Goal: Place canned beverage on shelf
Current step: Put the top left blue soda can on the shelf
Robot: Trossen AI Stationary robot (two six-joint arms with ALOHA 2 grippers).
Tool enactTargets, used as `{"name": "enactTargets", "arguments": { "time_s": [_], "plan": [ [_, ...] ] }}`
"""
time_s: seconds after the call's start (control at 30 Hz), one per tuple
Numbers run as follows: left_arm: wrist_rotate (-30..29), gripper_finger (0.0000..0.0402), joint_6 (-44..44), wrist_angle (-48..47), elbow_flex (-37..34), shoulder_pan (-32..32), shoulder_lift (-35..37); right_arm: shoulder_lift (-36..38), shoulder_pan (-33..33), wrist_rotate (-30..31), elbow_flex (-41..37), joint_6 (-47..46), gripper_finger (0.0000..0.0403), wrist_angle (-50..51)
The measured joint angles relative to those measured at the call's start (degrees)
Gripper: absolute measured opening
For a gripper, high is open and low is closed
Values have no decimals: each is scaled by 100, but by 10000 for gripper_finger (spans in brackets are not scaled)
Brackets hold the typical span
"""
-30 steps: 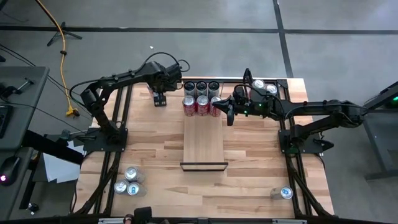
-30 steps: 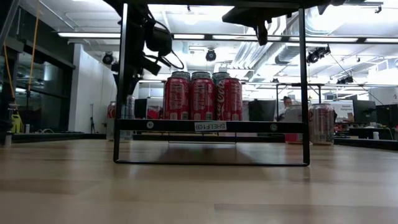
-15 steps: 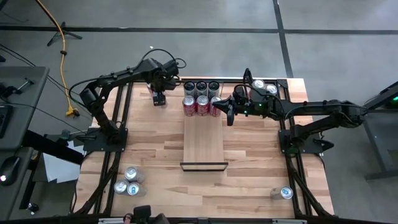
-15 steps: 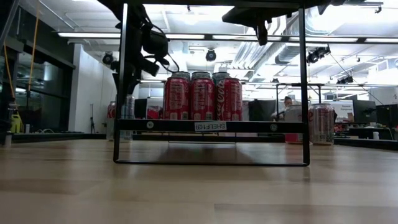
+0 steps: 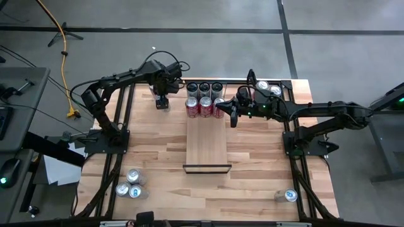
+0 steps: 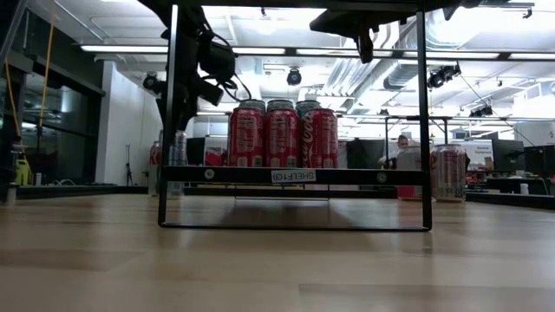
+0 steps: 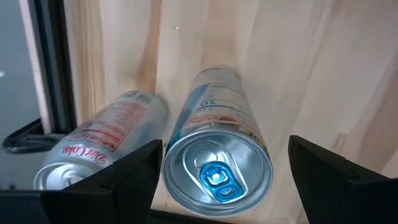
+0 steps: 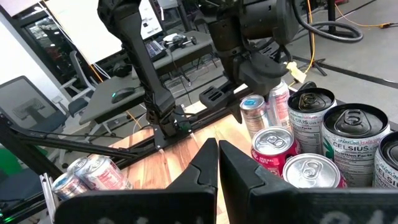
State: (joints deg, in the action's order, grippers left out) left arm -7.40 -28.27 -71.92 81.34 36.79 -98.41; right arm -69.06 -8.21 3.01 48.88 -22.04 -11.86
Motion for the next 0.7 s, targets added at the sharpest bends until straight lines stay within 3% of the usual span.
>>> {"name": "enactTargets", "arguments": {
  "time_s": [0.33, 0.7],
  "plan": [
    [-314, 289, 79, 81, -7, -60, -2, 0, 0, 0, 0, 0, 0, 0],
    [-185, 274, 172, 177, -299, 38, -2, 0, 0, 0, 0, 0, 0, 0]
  ]
}}
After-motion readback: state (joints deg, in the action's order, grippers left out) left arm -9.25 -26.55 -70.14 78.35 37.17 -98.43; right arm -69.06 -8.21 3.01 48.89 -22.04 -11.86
